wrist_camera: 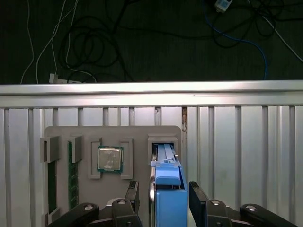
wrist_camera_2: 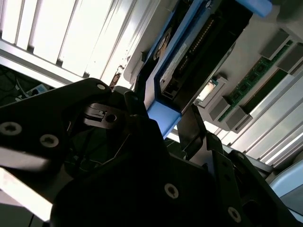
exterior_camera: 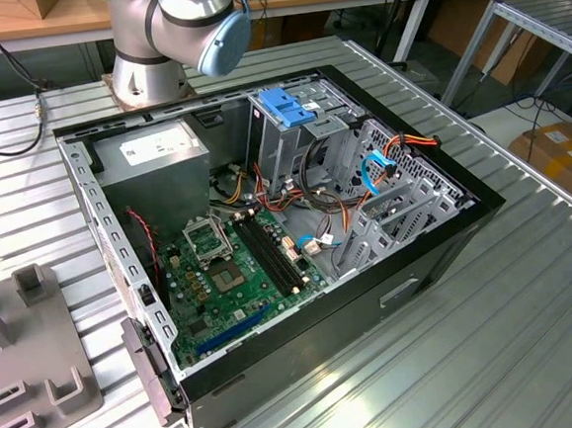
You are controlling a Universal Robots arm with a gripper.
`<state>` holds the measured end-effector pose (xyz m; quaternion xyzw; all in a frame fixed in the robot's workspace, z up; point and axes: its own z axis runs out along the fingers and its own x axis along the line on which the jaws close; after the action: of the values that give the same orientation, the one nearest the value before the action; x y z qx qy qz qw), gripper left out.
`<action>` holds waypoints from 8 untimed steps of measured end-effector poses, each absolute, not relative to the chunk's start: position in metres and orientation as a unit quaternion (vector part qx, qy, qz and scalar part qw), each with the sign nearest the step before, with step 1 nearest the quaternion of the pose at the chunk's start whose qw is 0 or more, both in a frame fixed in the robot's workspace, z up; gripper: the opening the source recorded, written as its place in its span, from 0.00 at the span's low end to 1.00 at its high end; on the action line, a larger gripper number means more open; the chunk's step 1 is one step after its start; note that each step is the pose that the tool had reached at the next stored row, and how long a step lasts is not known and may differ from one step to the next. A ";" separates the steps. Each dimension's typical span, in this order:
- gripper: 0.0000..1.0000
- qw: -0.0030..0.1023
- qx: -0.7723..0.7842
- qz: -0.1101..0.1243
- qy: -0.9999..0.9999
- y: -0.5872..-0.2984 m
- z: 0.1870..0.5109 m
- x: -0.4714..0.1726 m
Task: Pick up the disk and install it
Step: 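Pick up the disk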
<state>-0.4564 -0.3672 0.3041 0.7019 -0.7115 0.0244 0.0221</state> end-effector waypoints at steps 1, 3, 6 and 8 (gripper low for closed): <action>0.54 0.022 0.702 0.024 -0.711 -0.367 0.304 -0.456; 0.54 0.022 0.702 0.024 -0.711 -0.367 0.304 -0.456; 0.46 0.022 0.702 0.024 -0.711 -0.367 0.304 -0.456; 0.37 0.022 0.702 0.024 -0.711 -0.367 0.304 -0.456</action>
<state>-0.4564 -0.3672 0.3043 0.7019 -0.7115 0.0244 0.0222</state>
